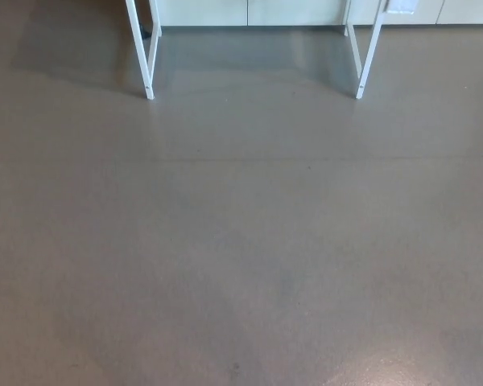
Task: The robot walk towards a table in front and then pushes a layer of a file tray back to its original position using its right hand
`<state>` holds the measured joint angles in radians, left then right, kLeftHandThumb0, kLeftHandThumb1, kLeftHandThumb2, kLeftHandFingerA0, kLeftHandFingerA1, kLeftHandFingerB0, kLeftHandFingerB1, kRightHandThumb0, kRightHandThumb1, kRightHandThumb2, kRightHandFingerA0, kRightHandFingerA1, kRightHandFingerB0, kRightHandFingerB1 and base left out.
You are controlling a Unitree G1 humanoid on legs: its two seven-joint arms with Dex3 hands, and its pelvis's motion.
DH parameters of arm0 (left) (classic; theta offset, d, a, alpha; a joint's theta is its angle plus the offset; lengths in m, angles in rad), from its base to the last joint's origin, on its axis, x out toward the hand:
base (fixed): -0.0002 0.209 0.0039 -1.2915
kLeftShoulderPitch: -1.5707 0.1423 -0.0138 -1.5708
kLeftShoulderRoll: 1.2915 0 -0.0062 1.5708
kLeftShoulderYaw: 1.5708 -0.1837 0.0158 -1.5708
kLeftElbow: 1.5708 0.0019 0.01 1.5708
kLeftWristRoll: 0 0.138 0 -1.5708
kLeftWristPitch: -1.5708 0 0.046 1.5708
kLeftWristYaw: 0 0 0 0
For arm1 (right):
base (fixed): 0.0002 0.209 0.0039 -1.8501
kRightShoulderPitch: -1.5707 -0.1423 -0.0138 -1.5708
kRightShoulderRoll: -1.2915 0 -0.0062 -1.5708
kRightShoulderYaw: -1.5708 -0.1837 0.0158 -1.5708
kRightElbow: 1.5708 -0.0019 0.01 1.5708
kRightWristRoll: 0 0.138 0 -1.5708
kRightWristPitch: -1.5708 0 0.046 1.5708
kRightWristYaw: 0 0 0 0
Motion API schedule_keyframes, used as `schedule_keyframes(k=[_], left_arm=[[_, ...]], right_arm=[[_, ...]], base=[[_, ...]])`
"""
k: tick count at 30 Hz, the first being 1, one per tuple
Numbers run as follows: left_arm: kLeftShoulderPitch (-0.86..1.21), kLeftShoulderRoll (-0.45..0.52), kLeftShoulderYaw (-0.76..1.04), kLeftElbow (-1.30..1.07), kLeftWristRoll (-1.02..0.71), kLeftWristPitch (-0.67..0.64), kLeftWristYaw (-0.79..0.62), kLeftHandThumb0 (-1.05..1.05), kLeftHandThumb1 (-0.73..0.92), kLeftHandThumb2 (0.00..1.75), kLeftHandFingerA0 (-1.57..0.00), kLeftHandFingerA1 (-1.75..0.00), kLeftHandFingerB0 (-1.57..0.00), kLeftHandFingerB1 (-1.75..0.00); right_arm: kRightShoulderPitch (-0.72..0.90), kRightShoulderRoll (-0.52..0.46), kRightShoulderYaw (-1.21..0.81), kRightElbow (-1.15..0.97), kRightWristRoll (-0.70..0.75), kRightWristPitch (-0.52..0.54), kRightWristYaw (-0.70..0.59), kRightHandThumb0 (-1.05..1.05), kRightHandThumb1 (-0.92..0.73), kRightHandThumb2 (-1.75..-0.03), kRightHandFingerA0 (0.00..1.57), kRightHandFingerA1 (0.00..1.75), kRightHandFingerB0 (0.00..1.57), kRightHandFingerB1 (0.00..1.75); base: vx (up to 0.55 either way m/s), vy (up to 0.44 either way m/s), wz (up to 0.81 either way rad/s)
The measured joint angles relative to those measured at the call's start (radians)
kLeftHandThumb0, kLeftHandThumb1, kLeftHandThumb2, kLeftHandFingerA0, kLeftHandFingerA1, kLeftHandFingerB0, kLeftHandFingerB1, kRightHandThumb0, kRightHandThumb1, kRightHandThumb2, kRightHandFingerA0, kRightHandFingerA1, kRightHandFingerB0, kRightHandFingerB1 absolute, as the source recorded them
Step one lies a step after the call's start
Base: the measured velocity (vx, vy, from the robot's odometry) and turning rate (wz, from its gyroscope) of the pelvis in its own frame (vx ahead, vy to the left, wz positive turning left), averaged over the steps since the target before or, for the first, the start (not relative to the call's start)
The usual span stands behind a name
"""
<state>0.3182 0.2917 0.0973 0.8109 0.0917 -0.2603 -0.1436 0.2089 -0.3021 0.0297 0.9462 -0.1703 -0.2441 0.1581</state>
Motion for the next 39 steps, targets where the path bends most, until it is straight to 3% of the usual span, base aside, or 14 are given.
schedule_keyframes(k=[19, 20, 21, 22, 25, 26, 28, 29, 30, 31, 32, 33, 39], left_arm=[[0.010, 0.010, -0.002, -0.012, -0.014, -0.054, -0.021, -0.23, 0.68, 0.60, -0.51, -0.41, -0.36, -0.35], [0.015, 0.009, -0.002, -0.011, -0.016, -0.054, -0.022, -0.23, 0.67, 0.60, -0.52, -0.41, -0.36, -0.36], [0.020, 0.009, -0.001, -0.008, -0.018, -0.054, -0.024, -0.23, 0.67, 0.60, -0.52, -0.41, -0.36, -0.36], [0.020, 0.009, -0.001, -0.006, -0.018, -0.054, -0.024, -0.23, 0.67, 0.60, -0.52, -0.41, -0.36, -0.36], [0.022, 0.011, -0.001, -0.005, -0.020, -0.055, -0.026, -0.23, 0.67, 0.60, -0.53, -0.41, -0.36, -0.36], [0.020, 0.002, -0.003, 0.000, -0.020, -0.052, -0.026, -0.24, 0.67, 0.61, -0.54, -0.42, -0.36, -0.36], [0.012, 0.016, 0.001, 0.001, -0.021, -0.056, -0.027, -0.24, 0.67, 0.60, -0.54, -0.42, -0.37, -0.36], [0.006, 0.023, 0.002, 0.001, -0.021, -0.057, -0.027, -0.24, 0.67, 0.60, -0.54, -0.41, -0.37, -0.36], [0.004, 0.027, 0.003, 0.001, -0.021, -0.058, -0.025, -0.24, 0.67, 0.60, -0.53, -0.41, -0.37, -0.36], [0.003, 0.028, 0.003, 0.002, -0.021, -0.059, -0.025, -0.24, 0.67, 0.60, -0.53, -0.42, -0.37, -0.36], [0.004, 0.027, 0.001, 0.003, -0.021, -0.060, -0.025, -0.24, 0.67, 0.60, -0.53, -0.42, -0.37, -0.36], [0.004, 0.027, 0.001, 0.006, -0.021, -0.060, -0.025, -0.24, 0.67, 0.60, -0.53, -0.41, -0.37, -0.36], [0.004, 0.028, -0.001, 0.017, -0.021, -0.066, -0.025, -0.24, 0.67, 0.60, -0.54, -0.42, -0.37, -0.36]], right_arm=[[-0.011, -0.019, 0.002, 0.047, 0.009, -0.073, 0.021, -0.55, -0.51, -0.83, 0.63, 0.60, 0.38, 0.49], [-0.011, -0.021, 0.002, 0.049, 0.009, -0.075, 0.021, -0.48, -0.60, -0.59, 0.70, 0.49, 0.44, 0.36], [-0.012, -0.022, 0.002, 0.055, 0.009, -0.078, 0.021, -0.48, -0.60, -0.59, 0.70, 0.49, 0.44, 0.36], [-0.013, -0.022, 0.002, 0.057, 0.009, -0.080, 0.021, -0.53, -0.49, -0.82, 0.65, 0.61, 0.38, 0.49], [-0.015, -0.023, 0.003, 0.062, 0.009, -0.084, 0.023, -0.53, -0.50, -0.84, 0.63, 0.61, 0.36, 0.49], [-0.014, -0.022, 0.004, 0.061, 0.009, -0.086, 0.022, -0.49, -0.61, -0.60, 0.70, 0.48, 0.44, 0.36], [-0.014, -0.011, 0.010, 0.065, 0.008, -0.091, 0.026, -0.49, -0.61, -0.59, 0.71, 0.48, 0.45, 0.36], [-0.014, -0.011, 0.011, 0.066, 0.008, -0.093, 0.026, -0.54, -0.50, -0.84, 0.63, 0.60, 0.37, 0.49], [-0.014, -0.011, 0.012, 0.070, 0.008, -0.095, 0.026, -0.48, -0.61, -0.59, 0.71, 0.49, 0.43, 0.36], [-0.014, -0.011, 0.012, 0.073, 0.008, -0.096, 0.026, -0.53, -0.50, -0.84, 0.65, 0.62, 0.38, 0.49], [-0.014, -0.011, 0.012, 0.076, 0.008, -0.099, 0.027, -0.53, -0.50, -0.84, 0.65, 0.62, 0.38, 0.49], [-0.014, -0.011, 0.013, 0.075, 0.008, -0.102, 0.027, -0.49, -0.62, -0.59, 0.71, 0.52, 0.44, 0.36], [-0.018, -0.012, 0.024, 0.083, 0.005, -0.112, 0.026, -0.49, -0.62, -0.59, 0.70, 0.49, 0.44, 0.35]], base=[[-0.01, 0.000, 0.08], [0.06, 0.117, -0.05], [0.07, 0.176, -0.01], [0.05, 0.215, -0.06], [0.09, 0.332, -0.34], [0.03, 0.348, -0.45], [0.22, 0.206, -0.01], [0.22, 0.252, 0.00], [0.21, 0.206, -0.02], [0.22, 0.181, -0.03], [0.22, 0.114, 0.01], [0.21, 0.111, -0.02], [0.23, -0.046, 0.12]])
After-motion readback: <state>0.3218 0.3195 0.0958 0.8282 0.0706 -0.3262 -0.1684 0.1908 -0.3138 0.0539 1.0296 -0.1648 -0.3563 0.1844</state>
